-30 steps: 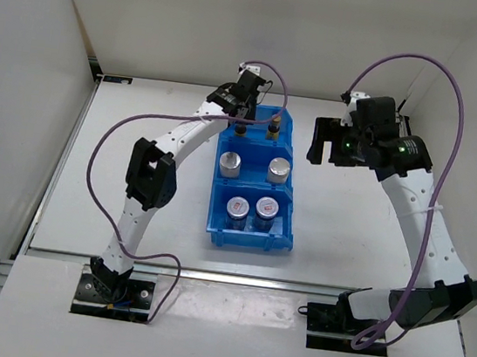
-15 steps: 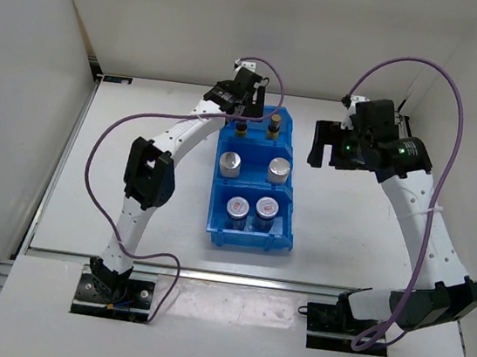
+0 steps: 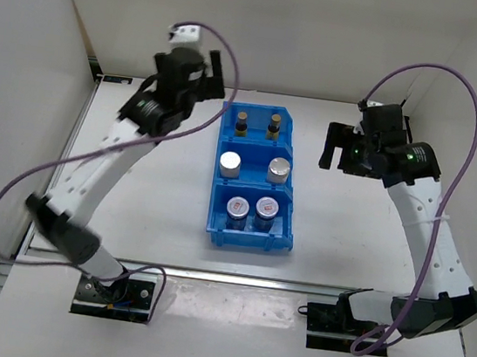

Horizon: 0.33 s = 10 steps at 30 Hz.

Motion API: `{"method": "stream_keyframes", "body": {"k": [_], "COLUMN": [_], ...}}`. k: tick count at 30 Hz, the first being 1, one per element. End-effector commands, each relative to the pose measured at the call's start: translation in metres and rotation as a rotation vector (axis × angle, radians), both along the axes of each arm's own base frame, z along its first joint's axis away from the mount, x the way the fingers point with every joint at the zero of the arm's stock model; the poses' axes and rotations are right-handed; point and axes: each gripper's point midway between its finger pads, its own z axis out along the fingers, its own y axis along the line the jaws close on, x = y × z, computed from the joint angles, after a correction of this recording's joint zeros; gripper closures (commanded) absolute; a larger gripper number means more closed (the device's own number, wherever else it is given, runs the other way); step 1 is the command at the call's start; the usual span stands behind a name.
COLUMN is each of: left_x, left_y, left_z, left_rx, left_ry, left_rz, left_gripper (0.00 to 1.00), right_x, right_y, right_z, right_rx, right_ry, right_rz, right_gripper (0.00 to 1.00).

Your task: Organize the condiment bottles

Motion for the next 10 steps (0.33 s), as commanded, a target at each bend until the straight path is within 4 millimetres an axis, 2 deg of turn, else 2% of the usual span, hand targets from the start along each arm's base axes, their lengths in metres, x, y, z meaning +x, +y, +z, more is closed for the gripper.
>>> {"method": "stream_keyframes", "body": {"k": [1,2,3,6,7,8,9,10], "left_x": [-0.042,-0.049,-0.068,-0.091,-0.108,-0.116,-0.123,-0.128], "left_y": [0.042,0.048,0.063,0.081,0.095,0.1,0.107,0.11], "left_z": [-0.002,-0.003,-0.02,-0.037,-0.051,-0.054,-0.057,-0.076], "left_rx": [0.051,0.037,0.071,0.085,0.099,0.085,0.085,0.097], "left_ry": [-0.046,-0.071,-0.066,-0.104,-0.113,-0.133,-0.154,-0.16], "left_rz": [0.074,0.084,0.09,0.094,0.1,0.102,0.112,0.109], "left_gripper": [0.0,0.0,0.0,0.0,0.0,0.0,0.0,0.0], "right_x": [-0.007,-0.008,-0.011,-0.012,-0.012,-0.013,-0.012,-0.012], "right_y": [-0.007,-0.007,-0.008,-0.009,-0.008,-0.009,-0.01,-0.01], "right_z": [0.009,0.003,0.003,0.003,0.008,0.003,0.008,0.014], "right_rx": [0.02,0.019,0.019,0.026,0.039,0.035,0.037,0.047], "right_ry": [-0.045,-0.04,-0.042,-0.059,-0.076,-0.065,-0.088,-0.114], "right_rz": [-0.044,-0.044,-0.044,-0.044,-0.05,-0.051,-0.057,-0.057], "right_gripper": [0.0,0.0,0.0,0.0,0.0,0.0,0.0,0.0]}}
